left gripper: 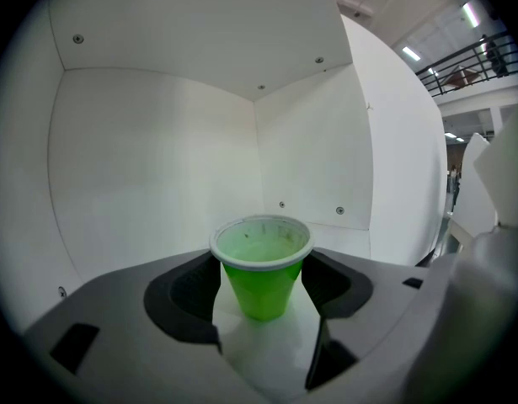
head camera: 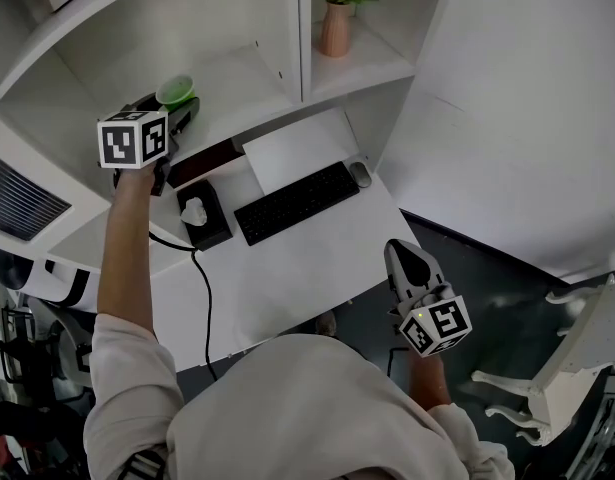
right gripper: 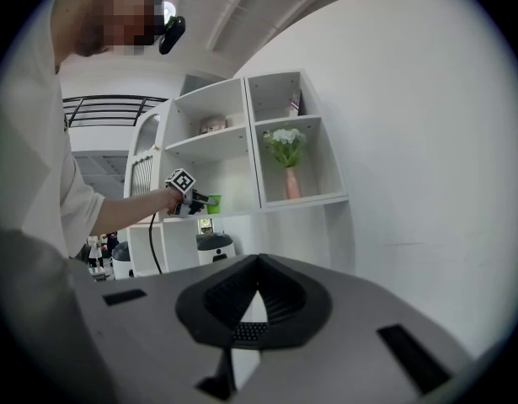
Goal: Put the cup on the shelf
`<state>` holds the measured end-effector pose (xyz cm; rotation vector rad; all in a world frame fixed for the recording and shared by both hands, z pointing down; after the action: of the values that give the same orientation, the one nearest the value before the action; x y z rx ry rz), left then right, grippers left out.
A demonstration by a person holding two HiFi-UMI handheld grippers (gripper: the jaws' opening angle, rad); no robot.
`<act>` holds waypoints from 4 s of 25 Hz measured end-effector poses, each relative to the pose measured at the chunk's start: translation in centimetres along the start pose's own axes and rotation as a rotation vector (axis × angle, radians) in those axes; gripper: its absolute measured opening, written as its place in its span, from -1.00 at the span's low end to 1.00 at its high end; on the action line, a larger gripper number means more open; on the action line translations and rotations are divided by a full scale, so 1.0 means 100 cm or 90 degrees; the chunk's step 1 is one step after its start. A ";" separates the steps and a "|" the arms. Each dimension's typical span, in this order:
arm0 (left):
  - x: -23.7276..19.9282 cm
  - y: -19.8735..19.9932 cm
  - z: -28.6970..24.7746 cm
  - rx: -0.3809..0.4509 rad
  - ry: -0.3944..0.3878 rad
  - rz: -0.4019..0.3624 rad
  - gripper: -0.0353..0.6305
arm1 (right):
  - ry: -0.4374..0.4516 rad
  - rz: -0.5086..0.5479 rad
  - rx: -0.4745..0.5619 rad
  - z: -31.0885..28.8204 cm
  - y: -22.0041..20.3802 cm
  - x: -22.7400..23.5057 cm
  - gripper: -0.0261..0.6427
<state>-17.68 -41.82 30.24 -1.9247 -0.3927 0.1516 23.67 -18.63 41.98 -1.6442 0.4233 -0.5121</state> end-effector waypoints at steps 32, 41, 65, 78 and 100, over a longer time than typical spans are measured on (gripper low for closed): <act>-0.003 -0.001 0.017 0.012 0.015 0.016 0.22 | 0.007 0.001 0.007 0.002 0.005 -0.009 -0.91; 0.002 -0.006 0.038 0.035 0.003 0.022 0.22 | 0.015 0.008 0.006 -0.001 0.007 -0.021 -0.91; 0.029 -0.018 0.144 0.159 -0.044 0.015 -0.58 | 0.055 0.044 0.009 -0.016 0.023 -0.074 -0.91; 0.036 -0.054 0.205 0.201 -0.055 0.026 -0.77 | 0.072 0.062 0.012 -0.015 0.029 -0.114 -0.91; 0.037 -0.145 0.257 0.216 -0.048 0.086 -0.83 | 0.117 0.094 0.017 -0.021 0.037 -0.160 -0.91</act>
<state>-24.55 -13.14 34.11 -1.6133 -0.2670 0.3583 9.28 -12.13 37.11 -1.5324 0.6647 -0.5573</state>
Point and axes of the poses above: the fingertips, and each gripper's own axes: z backward along the fingers, x to its right, y out of its top, the point moved 5 cm from there along z, backward along the fingers, and after that the axes turned 2 degrees about z, right-handed, at the moved point
